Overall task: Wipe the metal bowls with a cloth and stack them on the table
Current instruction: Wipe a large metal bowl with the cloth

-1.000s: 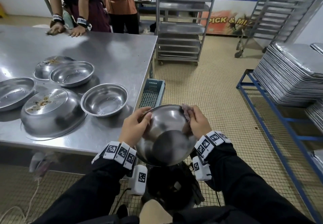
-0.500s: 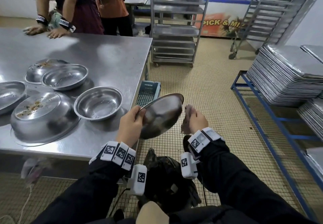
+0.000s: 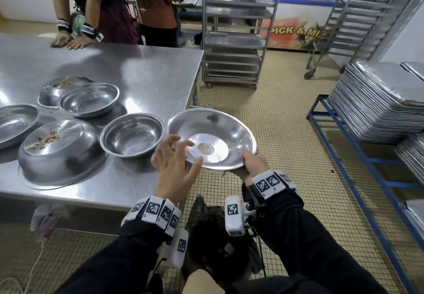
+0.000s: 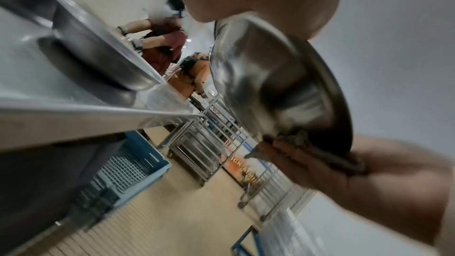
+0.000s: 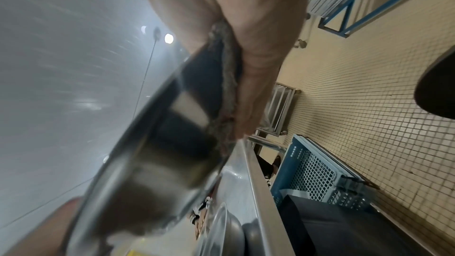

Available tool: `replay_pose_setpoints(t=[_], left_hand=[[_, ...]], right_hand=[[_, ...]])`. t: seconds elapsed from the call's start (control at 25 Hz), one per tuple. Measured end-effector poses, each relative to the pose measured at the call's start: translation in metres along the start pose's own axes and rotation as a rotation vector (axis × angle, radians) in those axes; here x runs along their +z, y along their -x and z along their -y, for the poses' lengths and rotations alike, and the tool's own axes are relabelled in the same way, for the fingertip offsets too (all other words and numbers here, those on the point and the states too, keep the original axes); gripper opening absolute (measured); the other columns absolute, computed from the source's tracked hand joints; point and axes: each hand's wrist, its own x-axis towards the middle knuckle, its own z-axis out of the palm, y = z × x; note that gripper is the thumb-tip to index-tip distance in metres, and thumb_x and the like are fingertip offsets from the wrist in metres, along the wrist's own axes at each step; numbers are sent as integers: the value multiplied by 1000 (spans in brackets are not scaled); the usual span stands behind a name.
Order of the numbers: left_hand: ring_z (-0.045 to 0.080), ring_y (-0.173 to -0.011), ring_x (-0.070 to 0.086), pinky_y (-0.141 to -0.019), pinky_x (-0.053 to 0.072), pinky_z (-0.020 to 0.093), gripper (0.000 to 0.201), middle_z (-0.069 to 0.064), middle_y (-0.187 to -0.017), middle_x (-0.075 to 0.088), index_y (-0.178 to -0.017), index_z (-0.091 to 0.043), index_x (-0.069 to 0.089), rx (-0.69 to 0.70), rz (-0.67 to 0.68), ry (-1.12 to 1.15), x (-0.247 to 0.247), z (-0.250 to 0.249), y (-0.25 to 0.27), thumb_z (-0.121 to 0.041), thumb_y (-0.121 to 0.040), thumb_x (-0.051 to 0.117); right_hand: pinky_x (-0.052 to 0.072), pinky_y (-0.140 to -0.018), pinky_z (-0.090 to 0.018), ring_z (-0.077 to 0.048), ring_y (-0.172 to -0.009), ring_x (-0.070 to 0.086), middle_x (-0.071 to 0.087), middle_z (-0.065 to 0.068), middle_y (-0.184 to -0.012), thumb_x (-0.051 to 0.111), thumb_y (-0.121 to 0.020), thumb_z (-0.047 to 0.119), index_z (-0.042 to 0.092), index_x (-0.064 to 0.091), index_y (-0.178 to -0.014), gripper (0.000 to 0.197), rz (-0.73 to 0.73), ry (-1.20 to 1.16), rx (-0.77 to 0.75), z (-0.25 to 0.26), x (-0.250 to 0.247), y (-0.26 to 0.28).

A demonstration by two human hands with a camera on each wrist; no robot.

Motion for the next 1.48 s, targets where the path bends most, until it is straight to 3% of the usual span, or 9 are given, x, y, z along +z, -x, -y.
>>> replay_pose_setpoints(t=[0.12,0.24,0.36,0.48,0.76,0.92,1.12,1.28,1.48], left_hand=[[22,-138,13,-111,14,41,67,0,-147,15,-137,-33,28,-254,-160,331,-4,-11,-4,-16,-81,61],[19,-126,42,-104,33,34,82,2,-143,33,-145,-30,21,-433,-49,713,-11,6,-21,-6,-79,63],[27,-89,69,-71,57,32,46,12,-102,65,-128,-2,49,-569,285,867,-18,23,-40,-8,-85,62],[26,-77,69,-72,60,42,20,18,-96,63,-111,2,52,-622,413,940,-29,19,-59,-2,-92,53],[41,-84,66,-84,54,59,16,20,-93,65,-109,-10,52,-477,470,688,-51,33,-106,-6,-94,50],[41,-85,66,-83,54,59,18,23,-94,65,-88,-22,53,-344,452,538,-57,42,-115,-6,-93,48],[34,-72,66,-70,57,46,17,15,-80,66,-87,-20,59,-143,532,389,-57,43,-117,-12,-97,49],[21,-59,62,-55,55,31,14,8,-74,65,-91,-25,58,-51,631,367,-59,32,-113,-23,-101,48],[7,-74,60,-58,46,18,10,-5,-84,65,-97,-27,56,30,542,384,-67,22,-116,-27,-101,47]], right_hand=[[58,-65,-37,-28,-89,63,60,-15,-105,49,-89,-3,6,50,-112,25,35,-41,-78,-7,10,11],[57,-62,-33,-27,-91,64,61,-16,-107,49,-88,-1,6,51,-110,23,19,-73,-175,-12,14,12],[57,-64,-33,-27,-87,66,63,-17,-103,52,-89,6,5,52,-108,18,-11,-13,-247,-12,17,7],[56,-82,-43,-28,-92,68,68,-13,-102,54,-93,33,11,57,-107,26,-79,86,-270,-9,22,-1],[53,-84,-39,-29,-95,62,63,-14,-106,35,-101,36,4,54,-116,40,-236,599,-283,-20,17,6],[40,-50,-19,-7,-71,51,57,-3,-98,29,-101,45,13,52,-107,40,-453,596,-363,-26,9,14],[45,-53,-17,-11,-67,61,65,4,-81,46,-97,38,19,63,-117,32,-460,642,-657,-14,23,5],[36,-85,-16,-16,-97,52,55,-9,-113,56,-94,24,4,65,-114,30,-379,916,-886,0,52,-9],[37,-96,-24,-28,-108,53,53,-16,-120,64,-87,12,-1,70,-99,18,-175,1124,-999,-14,88,-14]])
